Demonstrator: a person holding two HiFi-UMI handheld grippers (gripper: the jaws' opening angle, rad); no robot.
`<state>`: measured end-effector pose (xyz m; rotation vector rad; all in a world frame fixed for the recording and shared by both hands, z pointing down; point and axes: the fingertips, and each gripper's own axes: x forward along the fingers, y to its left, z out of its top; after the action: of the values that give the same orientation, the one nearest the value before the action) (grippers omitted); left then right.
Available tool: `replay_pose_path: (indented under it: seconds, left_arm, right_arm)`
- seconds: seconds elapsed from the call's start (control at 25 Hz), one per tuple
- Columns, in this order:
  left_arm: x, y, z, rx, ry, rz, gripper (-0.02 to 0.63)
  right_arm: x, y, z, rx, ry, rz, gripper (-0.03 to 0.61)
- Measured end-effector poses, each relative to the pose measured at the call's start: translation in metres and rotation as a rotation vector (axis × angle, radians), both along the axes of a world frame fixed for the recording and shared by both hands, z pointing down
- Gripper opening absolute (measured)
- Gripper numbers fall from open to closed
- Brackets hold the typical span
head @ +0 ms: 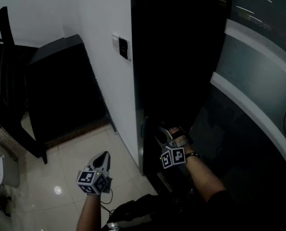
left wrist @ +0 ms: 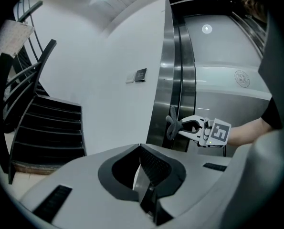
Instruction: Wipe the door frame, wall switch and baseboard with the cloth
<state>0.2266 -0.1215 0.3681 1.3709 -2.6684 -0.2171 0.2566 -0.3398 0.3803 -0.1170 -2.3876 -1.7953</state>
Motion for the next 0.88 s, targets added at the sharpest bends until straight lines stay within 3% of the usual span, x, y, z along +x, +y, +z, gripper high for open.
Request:
replay_pose_path:
  seconds: [0.44, 0.88]
  left_arm:
    - [0.007, 0.025, 0.02, -0.017, 0.056, -0.062, -0.009]
    - [0.01, 0.028, 0.043, -0.05, 0.121, -0.075, -0.009]
  right_arm:
    - [0.004, 0.003, 0.071, 0.02, 0.158, 0.003, 0.094]
    - [0.003, -0.002, 0.123, 0.002, 0.254, 0.001, 0.095]
